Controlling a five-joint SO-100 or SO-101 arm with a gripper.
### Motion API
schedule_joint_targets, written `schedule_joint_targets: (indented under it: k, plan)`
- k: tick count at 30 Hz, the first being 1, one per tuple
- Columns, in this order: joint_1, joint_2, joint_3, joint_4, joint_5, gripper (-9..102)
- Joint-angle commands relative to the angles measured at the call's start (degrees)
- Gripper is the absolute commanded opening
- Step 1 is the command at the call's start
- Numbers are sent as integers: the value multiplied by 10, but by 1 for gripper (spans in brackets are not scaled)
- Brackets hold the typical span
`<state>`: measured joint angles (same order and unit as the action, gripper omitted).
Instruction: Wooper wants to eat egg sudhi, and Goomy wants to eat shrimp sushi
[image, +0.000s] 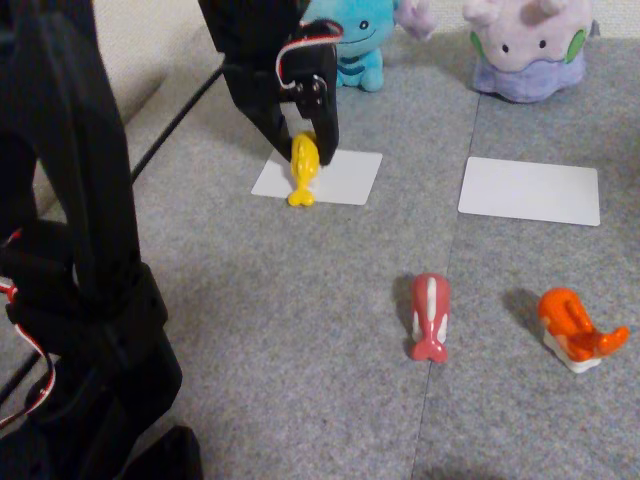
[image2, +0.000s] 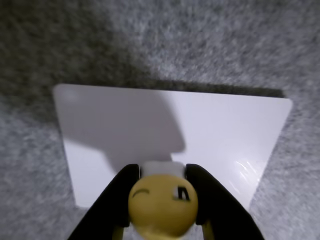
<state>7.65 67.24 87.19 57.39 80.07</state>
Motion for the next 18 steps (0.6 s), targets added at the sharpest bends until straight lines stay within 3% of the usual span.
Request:
schedule_joint_targets:
  k: [1, 4, 13, 18]
  plan:
    - [5, -4, -25, -11, 5, 3]
    - [7, -8, -25, -13, 5, 6]
    - [5, -6, -40, 1, 6, 40]
    - [1, 30, -59, 46, 7, 43]
